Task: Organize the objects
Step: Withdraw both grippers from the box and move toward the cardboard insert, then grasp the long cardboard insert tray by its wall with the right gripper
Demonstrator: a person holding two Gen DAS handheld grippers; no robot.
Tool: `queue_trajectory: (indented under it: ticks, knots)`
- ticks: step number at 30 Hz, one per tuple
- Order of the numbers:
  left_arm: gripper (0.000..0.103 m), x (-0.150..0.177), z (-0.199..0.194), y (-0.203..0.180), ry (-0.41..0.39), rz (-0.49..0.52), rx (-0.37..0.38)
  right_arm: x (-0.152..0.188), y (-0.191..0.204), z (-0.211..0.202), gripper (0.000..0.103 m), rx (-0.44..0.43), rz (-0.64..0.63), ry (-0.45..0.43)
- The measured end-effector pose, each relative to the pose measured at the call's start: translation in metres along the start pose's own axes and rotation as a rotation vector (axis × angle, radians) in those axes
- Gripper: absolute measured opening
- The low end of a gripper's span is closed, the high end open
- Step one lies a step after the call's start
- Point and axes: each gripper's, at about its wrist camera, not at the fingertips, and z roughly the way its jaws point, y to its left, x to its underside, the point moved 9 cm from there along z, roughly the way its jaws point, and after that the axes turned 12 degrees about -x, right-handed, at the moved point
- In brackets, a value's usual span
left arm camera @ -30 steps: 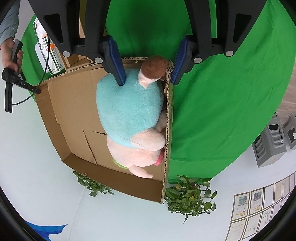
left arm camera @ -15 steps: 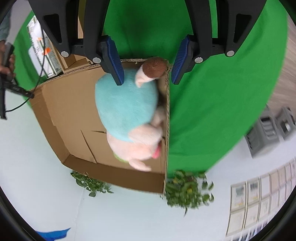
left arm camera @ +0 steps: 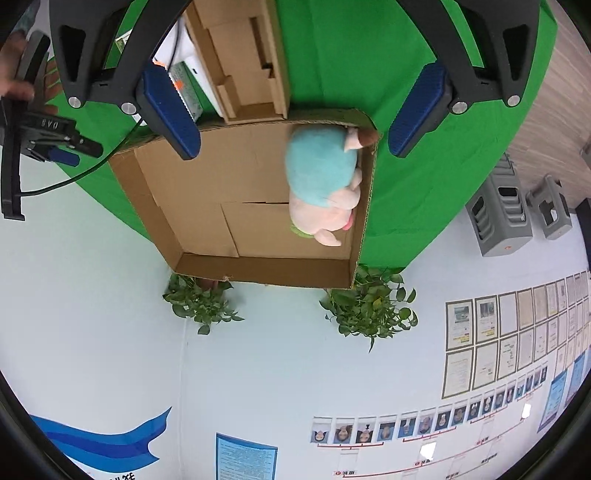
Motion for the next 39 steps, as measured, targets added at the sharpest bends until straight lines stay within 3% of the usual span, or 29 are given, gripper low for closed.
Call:
queue_trajectory:
  ticks: [6,15,16,18,20,21,22,23,24,27,29,30,31,32,33,35,39]
  knots:
    - [0.103,0.007,-0.039,-0.028,-0.076,0.045,-0.063,0.019,0.038,-0.016,0.088,0.001,-0.040,-0.018]
    - [0.102,0.020,-0.034,-0.032,-0.037,0.043,-0.077,0.029,0.054,-0.033,0.088,0.017,-0.038,-0.048]
    - [0.102,0.021,-0.031,-0.033,-0.029,0.039,-0.071,0.030,0.054,-0.032,0.086,0.013,-0.037,-0.041]
    - [0.099,0.023,-0.026,-0.029,-0.015,0.041,-0.055,0.033,0.053,-0.031,0.066,0.018,-0.029,-0.031]
    - [0.082,0.024,-0.022,-0.030,-0.007,0.051,-0.035,0.036,0.051,-0.028,0.050,0.027,-0.024,-0.021]
    - [0.057,0.025,-0.018,-0.031,-0.001,0.057,-0.026,0.038,0.049,-0.026,0.037,0.029,-0.019,-0.016]
    - [0.023,0.028,-0.014,-0.033,0.012,0.064,-0.013,0.039,0.048,-0.024,0.031,0.034,-0.020,-0.011]
    - [0.005,0.032,-0.009,-0.036,0.037,0.078,0.003,0.041,0.047,-0.023,0.017,0.040,-0.023,-0.009]
    - [0.000,0.036,-0.004,-0.038,0.050,0.091,0.000,0.043,0.047,-0.021,0.010,0.041,-0.026,-0.008]
    - [0.001,0.039,0.000,-0.039,0.036,0.084,0.002,0.047,0.047,-0.020,0.008,0.043,-0.042,-0.010]
    - [0.010,0.039,-0.002,-0.038,0.026,0.072,0.014,0.048,0.047,-0.019,0.008,0.031,-0.044,-0.008]
    - [0.041,0.038,-0.002,-0.035,0.024,0.073,0.001,0.048,0.046,-0.019,0.008,0.026,-0.038,-0.011]
    - [0.083,0.038,-0.004,-0.033,0.021,0.074,-0.005,0.047,0.044,-0.018,0.008,0.024,-0.032,-0.013]
    - [0.095,0.038,-0.004,-0.029,0.016,0.063,-0.004,0.048,0.044,-0.017,0.018,0.020,-0.027,-0.006]
    - [0.098,0.038,-0.005,-0.025,0.014,0.042,0.008,0.048,0.043,-0.013,0.053,0.020,-0.025,0.006]
    - [0.098,0.040,-0.002,-0.021,0.045,0.021,0.021,0.049,0.040,-0.007,0.098,0.032,-0.023,0.012]
    - [0.098,0.046,0.004,-0.011,0.082,0.031,-0.004,0.052,0.042,-0.001,0.098,0.019,-0.015,0.031]
